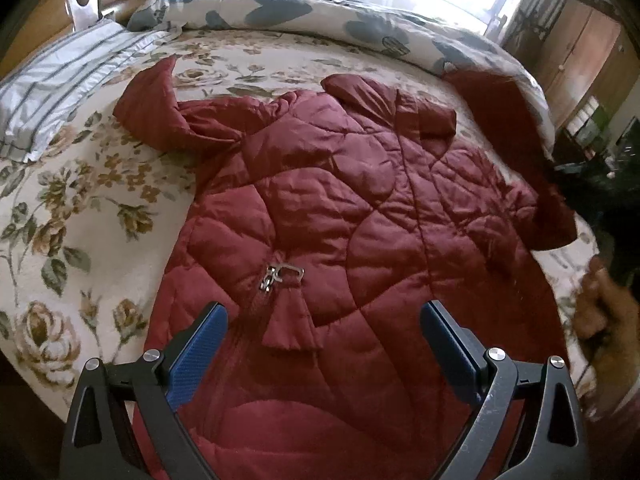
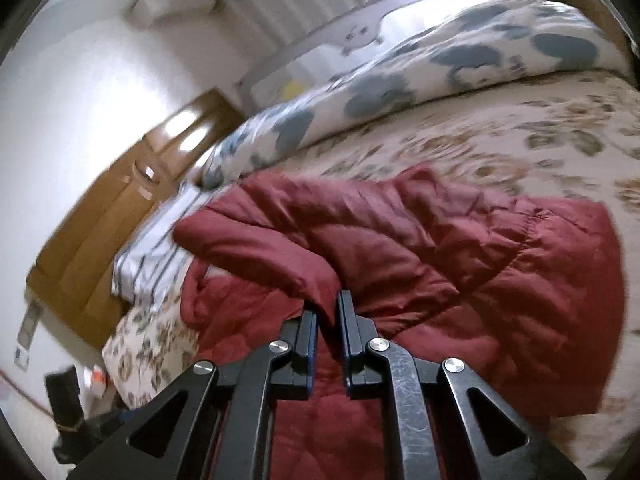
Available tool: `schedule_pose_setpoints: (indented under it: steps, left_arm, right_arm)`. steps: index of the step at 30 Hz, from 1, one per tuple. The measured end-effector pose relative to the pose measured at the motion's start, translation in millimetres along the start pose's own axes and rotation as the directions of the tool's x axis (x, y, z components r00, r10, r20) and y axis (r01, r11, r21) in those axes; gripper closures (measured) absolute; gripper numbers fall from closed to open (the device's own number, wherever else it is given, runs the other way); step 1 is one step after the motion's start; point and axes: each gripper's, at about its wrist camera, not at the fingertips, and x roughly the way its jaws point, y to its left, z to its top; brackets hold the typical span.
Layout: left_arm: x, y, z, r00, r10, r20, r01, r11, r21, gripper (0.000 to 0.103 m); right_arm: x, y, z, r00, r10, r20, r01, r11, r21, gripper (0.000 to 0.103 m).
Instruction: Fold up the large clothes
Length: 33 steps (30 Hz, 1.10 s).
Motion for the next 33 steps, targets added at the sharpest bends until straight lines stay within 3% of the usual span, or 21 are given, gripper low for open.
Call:
schedule_pose_setpoints:
  steps: [7,15,20,25,27,29,30,31,33]
  left_arm:
    - [21.6,30.0,26.2,0.997,-0.074,-0.034,0.071,0.994,-0.084,0.005]
    - [55.9,53.7,71.9,0.985,-0.167,-0.04,0.159,0.974,-0.161,0.005]
    - [96.9,62.1,116.6,0.977,-0.209,-0.052,0.196,0.962,-0.192,0.005]
    - [152.0,66.1,152.2,0.965,-0.242,-0.106,0.213,0.95,-0.23,0.007]
    - [175.9,63.0,160.1,0.961,-0.235,-0.144,0.2,0.954,-0.221,0.019]
    - [196.5,55.8,163.8,0.961,-0.21,-0.181,0.175,0.966,-0.191,0.044]
    - [203.0,52.3,164.9,0.961,-0.198,-0.192,0.165,0.971,-0.175,0.052]
    - [208.2,49.2,164.6,0.959,-0.198,-0.201,0.167,0.973,-0.16,0.071]
    - [212.4,47.7,163.5,0.959,-0.2,-0.202,0.172,0.974,-0.149,0.08]
  right_arm:
    - [66.9,24.5,-19.5,0.993,0.025,-0.118,-0.03,0.999,-0.038,0.094]
    - [105.8,37.2,-35.7,0.976,0.098,-0.196,-0.109,0.993,-0.043,0.094]
    - [125.6,42.0,-44.2,0.958,0.111,-0.264,-0.132,0.989,-0.063,0.089]
    - [127.8,38.5,-48.6,0.955,0.119,-0.271,-0.134,0.99,-0.038,0.087]
    - [127.9,37.2,-48.9,0.955,0.12,-0.271,-0.132,0.991,-0.026,0.086]
    - [125.2,35.4,-50.0,0.956,0.113,-0.269,-0.122,0.992,-0.017,0.082]
    - [121.8,34.3,-51.6,0.957,0.111,-0.27,-0.118,0.993,-0.01,0.081]
    - [118.2,33.2,-53.0,0.956,0.116,-0.269,-0.121,0.993,-0.003,0.075]
    - [104.1,29.6,-57.2,0.958,0.13,-0.254,-0.129,0.991,0.02,0.061]
